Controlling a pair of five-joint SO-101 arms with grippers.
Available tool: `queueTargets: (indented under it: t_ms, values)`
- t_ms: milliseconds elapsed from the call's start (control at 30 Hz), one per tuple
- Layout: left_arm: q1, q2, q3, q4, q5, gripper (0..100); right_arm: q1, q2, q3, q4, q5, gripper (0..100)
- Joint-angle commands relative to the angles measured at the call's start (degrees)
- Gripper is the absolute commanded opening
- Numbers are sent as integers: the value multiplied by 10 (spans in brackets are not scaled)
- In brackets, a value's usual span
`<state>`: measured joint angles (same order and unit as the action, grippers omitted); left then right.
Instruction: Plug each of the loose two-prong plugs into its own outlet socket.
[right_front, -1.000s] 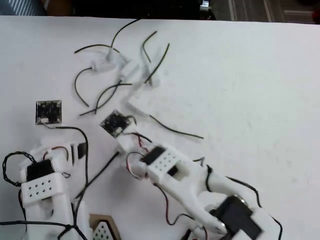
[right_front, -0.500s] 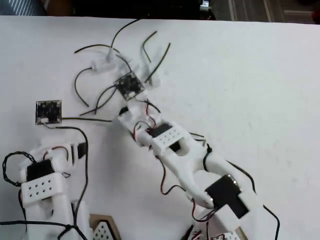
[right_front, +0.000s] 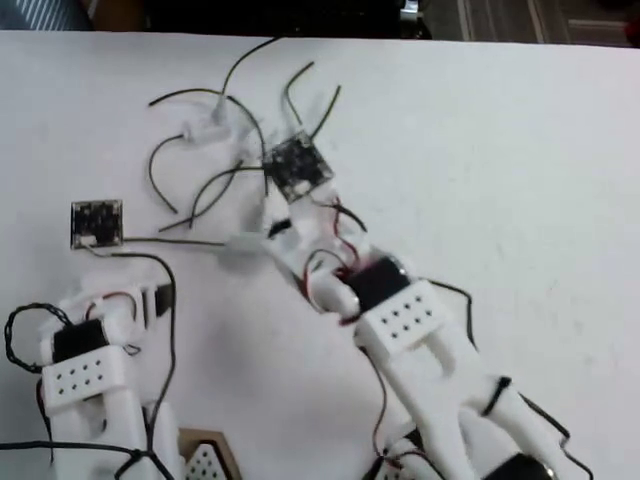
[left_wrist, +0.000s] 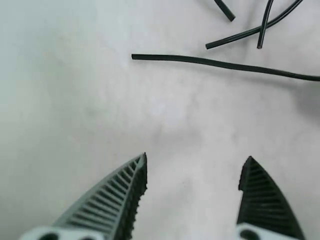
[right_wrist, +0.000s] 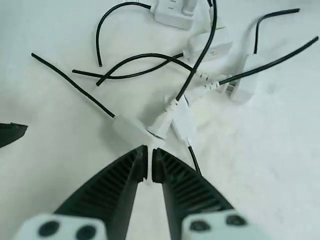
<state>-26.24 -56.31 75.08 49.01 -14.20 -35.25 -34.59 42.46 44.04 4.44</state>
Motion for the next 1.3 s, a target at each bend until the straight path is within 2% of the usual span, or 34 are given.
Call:
queueTargets:
  t_ms: [0, 333, 500, 1000, 1100, 1267]
  values:
    - [21, -12, -20, -29, 6, 297, 23, -83, 35, 12, 0, 20]
    - [84, -13, -84, 4, 7, 297, 89, -263, 178, 15, 0, 21]
    - [130, -13, -101, 16, 31, 297, 89, -325, 236, 15, 0, 21]
    - [170, -16, -115, 19, 48, 297, 90, -464, 379, 14, -1, 21]
    - [171, -62, -120, 41, 48, 297, 90, -483, 402, 14, -1, 21]
    - [172, -216, -114, 84, 49, 299, 90, -516, 425, 14, -1, 21]
